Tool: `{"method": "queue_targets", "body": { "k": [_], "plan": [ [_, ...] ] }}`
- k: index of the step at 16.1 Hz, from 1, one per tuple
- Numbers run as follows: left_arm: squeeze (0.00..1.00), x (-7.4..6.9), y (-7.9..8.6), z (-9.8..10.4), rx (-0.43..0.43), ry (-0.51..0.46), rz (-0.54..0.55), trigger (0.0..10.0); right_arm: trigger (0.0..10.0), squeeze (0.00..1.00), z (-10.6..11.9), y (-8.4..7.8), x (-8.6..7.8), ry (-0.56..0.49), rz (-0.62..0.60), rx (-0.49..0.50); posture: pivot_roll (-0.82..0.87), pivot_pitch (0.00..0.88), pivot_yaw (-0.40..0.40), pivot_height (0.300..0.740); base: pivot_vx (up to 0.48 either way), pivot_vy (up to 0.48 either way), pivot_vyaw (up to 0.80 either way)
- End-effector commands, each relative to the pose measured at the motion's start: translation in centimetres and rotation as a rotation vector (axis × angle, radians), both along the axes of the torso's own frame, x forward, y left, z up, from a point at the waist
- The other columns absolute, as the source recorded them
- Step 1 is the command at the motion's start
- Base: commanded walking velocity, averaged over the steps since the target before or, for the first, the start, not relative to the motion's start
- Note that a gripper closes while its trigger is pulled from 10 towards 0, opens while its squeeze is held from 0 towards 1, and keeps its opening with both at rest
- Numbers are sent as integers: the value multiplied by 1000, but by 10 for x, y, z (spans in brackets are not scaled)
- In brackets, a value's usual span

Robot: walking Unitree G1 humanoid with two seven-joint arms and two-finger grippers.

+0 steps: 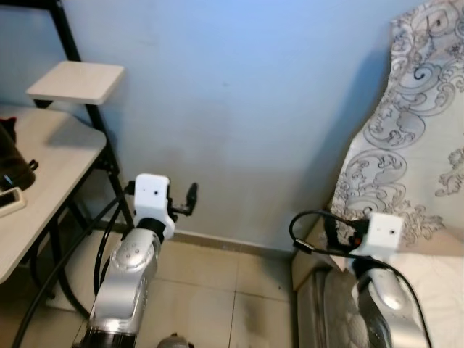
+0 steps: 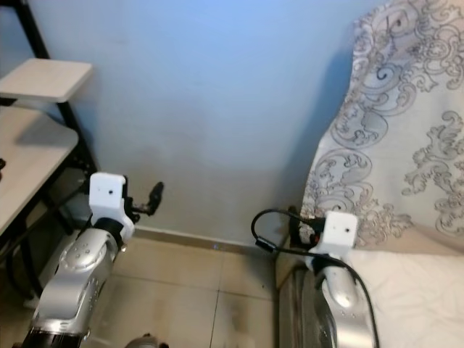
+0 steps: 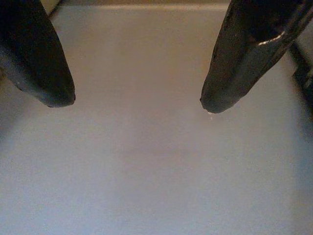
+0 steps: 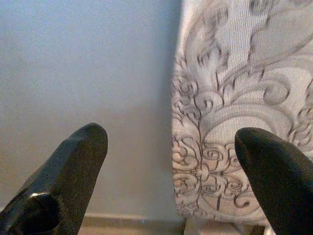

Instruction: Clean up the room

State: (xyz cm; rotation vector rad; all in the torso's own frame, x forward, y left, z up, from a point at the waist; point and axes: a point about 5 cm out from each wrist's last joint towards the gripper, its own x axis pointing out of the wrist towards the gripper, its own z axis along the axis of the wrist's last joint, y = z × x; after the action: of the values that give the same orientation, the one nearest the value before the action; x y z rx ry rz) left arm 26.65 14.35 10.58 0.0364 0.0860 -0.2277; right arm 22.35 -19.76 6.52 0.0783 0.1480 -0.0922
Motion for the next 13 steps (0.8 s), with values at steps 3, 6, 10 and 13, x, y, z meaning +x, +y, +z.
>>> {"method": "queue_targets", "body": {
  "k": [3,6,10,13],
  "plan": [
    [0,2,-15,4,-16,-23,-76,10000,10000,0,-7,-1,2,43,21,-49,151,0,-55,740,0,0,0],
    [0,3,-15,3,-112,-13,-88,10000,10000,0,-1,9,18,24,76,-31,152,0,-56,740,0,-317,-267],
    [0,11,-16,5,-82,-28,-129,10000,10000,0,-1,11,28,22,72,-38,169,0,-73,740,0,98,-786],
    [0,17,-12,5,-68,-39,-145,10000,10000,0,-7,10,30,39,53,-37,170,0,-71,740,0,0,-792]
  ]
}}
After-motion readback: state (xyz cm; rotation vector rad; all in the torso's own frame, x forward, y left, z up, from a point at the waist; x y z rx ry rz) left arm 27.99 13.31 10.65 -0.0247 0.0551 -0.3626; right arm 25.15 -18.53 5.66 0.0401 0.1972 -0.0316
